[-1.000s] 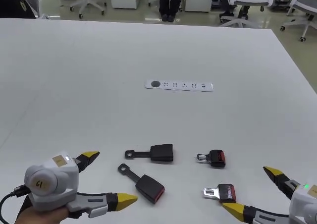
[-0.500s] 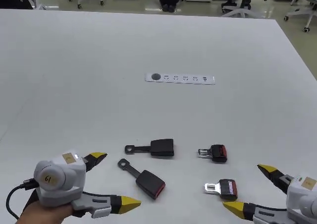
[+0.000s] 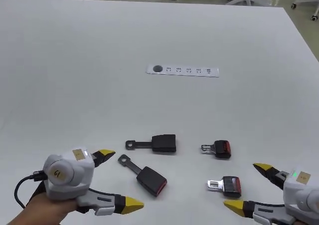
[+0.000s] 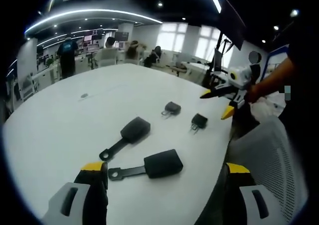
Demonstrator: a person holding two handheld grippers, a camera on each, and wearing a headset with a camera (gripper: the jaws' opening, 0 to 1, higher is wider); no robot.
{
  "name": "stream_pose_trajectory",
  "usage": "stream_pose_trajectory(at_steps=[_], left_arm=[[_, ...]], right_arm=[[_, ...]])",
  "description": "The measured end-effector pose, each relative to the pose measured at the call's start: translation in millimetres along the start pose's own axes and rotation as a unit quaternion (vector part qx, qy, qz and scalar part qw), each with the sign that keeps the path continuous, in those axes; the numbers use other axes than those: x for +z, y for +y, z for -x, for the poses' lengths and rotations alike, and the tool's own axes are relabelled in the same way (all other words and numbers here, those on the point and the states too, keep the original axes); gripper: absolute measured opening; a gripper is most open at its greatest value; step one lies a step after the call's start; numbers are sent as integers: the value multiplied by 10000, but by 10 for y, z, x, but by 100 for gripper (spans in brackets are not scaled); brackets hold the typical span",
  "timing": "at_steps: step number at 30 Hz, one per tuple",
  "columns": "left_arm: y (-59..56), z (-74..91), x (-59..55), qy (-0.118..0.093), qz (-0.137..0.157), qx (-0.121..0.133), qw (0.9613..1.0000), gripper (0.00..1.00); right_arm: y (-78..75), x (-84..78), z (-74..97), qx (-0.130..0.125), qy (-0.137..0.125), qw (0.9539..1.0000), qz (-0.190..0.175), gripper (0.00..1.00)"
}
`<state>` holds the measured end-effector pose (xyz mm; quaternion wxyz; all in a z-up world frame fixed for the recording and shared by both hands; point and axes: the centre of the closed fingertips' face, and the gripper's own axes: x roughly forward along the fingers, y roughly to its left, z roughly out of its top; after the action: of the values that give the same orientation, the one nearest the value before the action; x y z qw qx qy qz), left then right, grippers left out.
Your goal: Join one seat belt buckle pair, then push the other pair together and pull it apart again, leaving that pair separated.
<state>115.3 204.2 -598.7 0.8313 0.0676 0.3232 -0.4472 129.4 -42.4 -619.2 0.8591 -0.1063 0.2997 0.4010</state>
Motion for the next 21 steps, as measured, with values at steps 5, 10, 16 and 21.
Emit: stream_pose_trajectory(at_steps=[5,10,16,21], left_arm=[[1,-76,17,130,-121,-135,9998,97],[37,-177,-13,221,-216,-267,9992,95],[60,-288,-61,410,-386,-430,9975,92],[42,-389,-38,596,-664,-602,9942,87]], right_arm=[[-14,-65,-53,72,80,9999,-58,82],[-37,-120,-102,202,205,9996,-62,82],[-44,-141,-160,328,311,9990,-60,81],[-18,-166,-219,525,437,9977,-11,78]])
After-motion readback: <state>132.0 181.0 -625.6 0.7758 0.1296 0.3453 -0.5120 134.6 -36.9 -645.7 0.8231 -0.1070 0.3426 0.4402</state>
